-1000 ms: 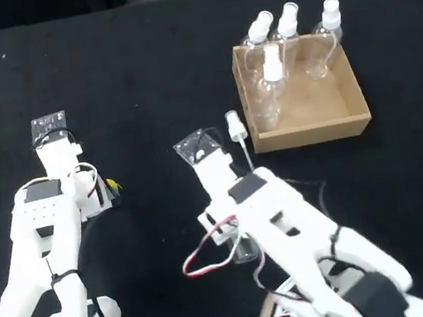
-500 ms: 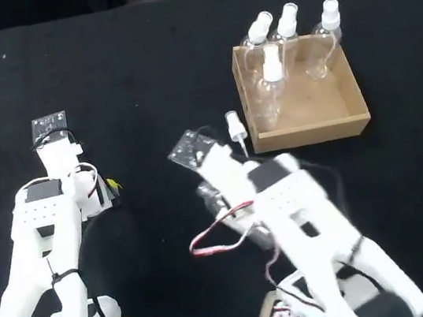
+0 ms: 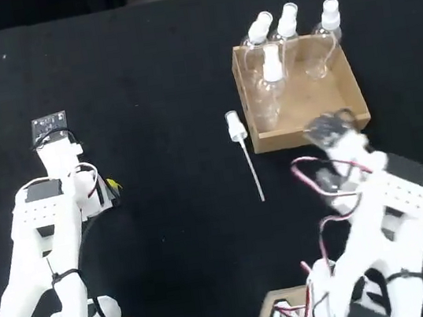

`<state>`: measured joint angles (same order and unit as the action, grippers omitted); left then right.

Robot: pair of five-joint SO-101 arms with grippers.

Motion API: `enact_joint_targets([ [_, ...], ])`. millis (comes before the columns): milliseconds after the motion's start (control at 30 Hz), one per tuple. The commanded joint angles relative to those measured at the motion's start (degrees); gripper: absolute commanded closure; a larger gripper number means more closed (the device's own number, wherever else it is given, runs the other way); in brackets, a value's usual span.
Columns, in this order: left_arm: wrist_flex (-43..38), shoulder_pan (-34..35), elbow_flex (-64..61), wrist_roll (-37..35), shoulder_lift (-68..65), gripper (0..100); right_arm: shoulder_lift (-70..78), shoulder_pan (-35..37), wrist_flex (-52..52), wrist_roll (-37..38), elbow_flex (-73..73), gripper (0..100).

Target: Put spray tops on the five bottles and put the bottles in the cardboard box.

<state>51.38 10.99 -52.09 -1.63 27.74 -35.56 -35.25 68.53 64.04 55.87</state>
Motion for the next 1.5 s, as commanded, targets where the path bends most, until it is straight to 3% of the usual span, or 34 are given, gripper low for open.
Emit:
enact_joint_targets([
  [0, -0.7, -0.1, 0.4, 0.0, 1.8, 75, 3.9, -4.9, -5.5, 1.4, 0.5, 98.2],
  [167, -0.7, -0.4, 0.7, 0.0, 1.8, 75, 6.2, -5.3, -3.7, 1.1, -2.9, 98.7],
  [333, -0.7, -6.4, 0.6, 0.0, 1.8, 75, 3.7, -5.1, 2.2, 1.1, -6.4, 98.6],
  [533, -0.7, -10.2, 1.0, 0.0, 1.8, 75, 3.0, -8.5, -3.3, 1.1, -3.7, 98.7],
  [800, -7.1, -26.1, 5.8, 2.3, 1.1, 75, 3.0, -15.0, -4.7, -2.9, -7.3, 98.7],
  [967, -20.5, -35.1, 2.9, -6.8, -0.6, 75, 3.0, -16.0, -4.8, -2.9, -7.1, 98.7],
  [1100, -30.5, -38.4, 2.9, -12.7, -7.1, 75, 3.0, -15.9, -4.8, -2.9, -7.3, 98.7],
  [1467, -32.5, -38.2, 22.4, -27.7, -27.2, 75, 3.0, -15.9, -4.8, -2.7, -6.9, 98.7],
])
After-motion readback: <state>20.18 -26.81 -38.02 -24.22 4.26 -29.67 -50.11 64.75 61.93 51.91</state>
